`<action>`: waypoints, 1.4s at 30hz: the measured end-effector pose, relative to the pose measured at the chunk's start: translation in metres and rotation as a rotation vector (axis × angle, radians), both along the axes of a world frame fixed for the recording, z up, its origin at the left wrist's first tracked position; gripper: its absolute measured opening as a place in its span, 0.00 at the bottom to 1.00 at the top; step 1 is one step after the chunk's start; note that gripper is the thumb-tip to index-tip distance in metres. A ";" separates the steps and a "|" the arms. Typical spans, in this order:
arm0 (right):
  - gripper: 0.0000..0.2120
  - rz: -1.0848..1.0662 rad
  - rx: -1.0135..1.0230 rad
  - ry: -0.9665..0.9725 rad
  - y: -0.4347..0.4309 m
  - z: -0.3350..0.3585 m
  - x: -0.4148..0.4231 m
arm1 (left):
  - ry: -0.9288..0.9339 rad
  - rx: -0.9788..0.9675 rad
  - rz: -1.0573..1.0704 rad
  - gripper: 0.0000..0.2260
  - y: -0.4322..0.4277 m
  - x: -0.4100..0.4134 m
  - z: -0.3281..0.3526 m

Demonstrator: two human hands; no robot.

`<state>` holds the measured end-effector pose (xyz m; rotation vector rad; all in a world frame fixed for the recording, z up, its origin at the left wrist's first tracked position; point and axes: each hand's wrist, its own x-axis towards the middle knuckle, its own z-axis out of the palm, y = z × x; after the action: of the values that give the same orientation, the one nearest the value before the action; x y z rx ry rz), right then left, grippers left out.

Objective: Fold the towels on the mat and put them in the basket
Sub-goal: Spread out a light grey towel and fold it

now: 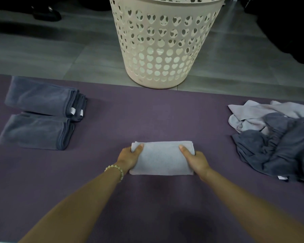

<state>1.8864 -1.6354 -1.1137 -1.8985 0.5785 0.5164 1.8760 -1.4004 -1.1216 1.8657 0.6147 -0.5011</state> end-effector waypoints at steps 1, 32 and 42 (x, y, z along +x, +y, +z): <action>0.21 -0.018 -0.012 0.008 0.001 -0.002 0.002 | -0.001 0.023 -0.009 0.22 -0.002 0.002 0.002; 0.29 0.539 -0.628 -0.494 0.029 -0.033 0.012 | -0.403 0.688 -0.461 0.30 -0.031 0.013 -0.032; 0.34 0.154 -0.365 -0.152 0.019 -0.004 0.019 | -0.126 0.340 -0.027 0.37 -0.028 0.018 -0.006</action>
<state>1.9051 -1.6161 -1.1180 -2.3197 0.4494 0.3774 1.8944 -1.4284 -1.1272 2.2109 0.6190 -0.3058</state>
